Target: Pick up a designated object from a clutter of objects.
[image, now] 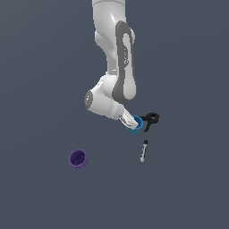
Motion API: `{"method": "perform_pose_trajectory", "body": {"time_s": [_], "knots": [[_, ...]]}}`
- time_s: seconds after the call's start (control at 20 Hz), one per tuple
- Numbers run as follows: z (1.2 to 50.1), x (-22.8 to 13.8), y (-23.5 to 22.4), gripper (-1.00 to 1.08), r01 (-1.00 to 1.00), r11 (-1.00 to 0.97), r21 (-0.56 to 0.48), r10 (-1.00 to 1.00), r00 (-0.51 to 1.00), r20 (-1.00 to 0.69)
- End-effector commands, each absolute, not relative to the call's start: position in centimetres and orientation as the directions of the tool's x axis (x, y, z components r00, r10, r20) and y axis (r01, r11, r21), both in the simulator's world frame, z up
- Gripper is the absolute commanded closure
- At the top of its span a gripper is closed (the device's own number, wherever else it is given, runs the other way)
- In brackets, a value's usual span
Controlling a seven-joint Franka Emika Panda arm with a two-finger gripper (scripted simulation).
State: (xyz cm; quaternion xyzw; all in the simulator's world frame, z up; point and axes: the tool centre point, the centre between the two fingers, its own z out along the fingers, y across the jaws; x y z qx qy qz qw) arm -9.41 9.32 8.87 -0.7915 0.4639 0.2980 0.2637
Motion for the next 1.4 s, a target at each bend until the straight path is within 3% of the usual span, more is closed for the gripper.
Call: {"method": "perform_pose_trajectory", "body": {"time_s": [0.0, 0.4, 1.35], "knots": [[10.1, -9.2, 9.3, 1.08, -0.891, -0.431, -0.143, -0.578, 0.394, -0.715], [16.6, -8.7, 9.1, 1.08, -0.891, -0.431, -0.141, -0.579, 0.393, -0.714], [39.2, -6.2, 8.6, 1.08, -0.891, -0.432, -0.140, -0.581, 0.394, -0.712]]}}
